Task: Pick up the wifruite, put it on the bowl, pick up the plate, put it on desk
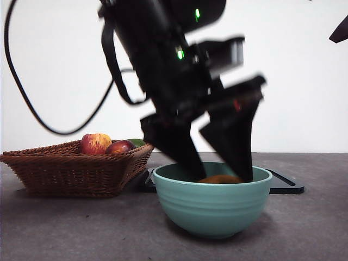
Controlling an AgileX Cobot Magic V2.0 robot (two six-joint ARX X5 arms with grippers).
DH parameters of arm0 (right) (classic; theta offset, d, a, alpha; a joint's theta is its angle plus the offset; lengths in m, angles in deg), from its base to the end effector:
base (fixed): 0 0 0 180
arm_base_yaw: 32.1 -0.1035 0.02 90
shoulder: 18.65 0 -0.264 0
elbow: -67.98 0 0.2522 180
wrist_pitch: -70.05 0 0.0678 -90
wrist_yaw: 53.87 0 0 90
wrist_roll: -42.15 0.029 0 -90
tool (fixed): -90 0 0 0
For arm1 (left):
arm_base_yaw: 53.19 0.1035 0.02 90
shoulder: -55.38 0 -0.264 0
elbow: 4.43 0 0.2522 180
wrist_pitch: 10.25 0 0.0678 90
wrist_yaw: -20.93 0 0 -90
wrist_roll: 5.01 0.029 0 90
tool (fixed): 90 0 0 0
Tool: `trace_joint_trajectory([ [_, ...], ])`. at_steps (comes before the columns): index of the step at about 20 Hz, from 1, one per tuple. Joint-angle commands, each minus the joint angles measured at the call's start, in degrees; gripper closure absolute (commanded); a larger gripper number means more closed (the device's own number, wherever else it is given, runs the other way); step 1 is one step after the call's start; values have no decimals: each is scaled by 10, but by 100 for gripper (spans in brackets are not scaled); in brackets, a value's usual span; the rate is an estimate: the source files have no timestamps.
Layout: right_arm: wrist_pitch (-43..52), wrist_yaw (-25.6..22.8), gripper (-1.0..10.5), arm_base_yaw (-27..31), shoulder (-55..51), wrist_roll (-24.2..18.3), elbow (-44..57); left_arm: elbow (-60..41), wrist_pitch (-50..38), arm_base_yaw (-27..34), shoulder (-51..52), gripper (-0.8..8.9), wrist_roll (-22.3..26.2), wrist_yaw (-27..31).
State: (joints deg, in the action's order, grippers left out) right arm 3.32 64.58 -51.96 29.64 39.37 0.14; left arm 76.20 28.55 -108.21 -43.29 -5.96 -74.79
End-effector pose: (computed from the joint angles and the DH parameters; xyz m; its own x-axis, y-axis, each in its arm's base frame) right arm 0.1321 0.0624 0.3165 0.4002 0.6511 -0.6449 -0.6360 0.7040 0.3161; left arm 0.1997 -0.2905 0.2055 0.2304 -0.5031 -0.8330 0.8385 0.5371 -0.0925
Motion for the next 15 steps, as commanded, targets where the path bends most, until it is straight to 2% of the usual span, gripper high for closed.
trace_joint_trajectory([
  [1, 4, 0, 549, -3, 3, 2, -11, 11, -4, -3, 34, 436, -6, 2],
  [7, 4, 0, 549, -3, 3, 2, -11, 11, 20, 36, 154, 438, -48, 2],
  [15, 4, 0, 549, -3, 3, 2, -11, 10, 90, 164, 309, 438, -62, 1],
])
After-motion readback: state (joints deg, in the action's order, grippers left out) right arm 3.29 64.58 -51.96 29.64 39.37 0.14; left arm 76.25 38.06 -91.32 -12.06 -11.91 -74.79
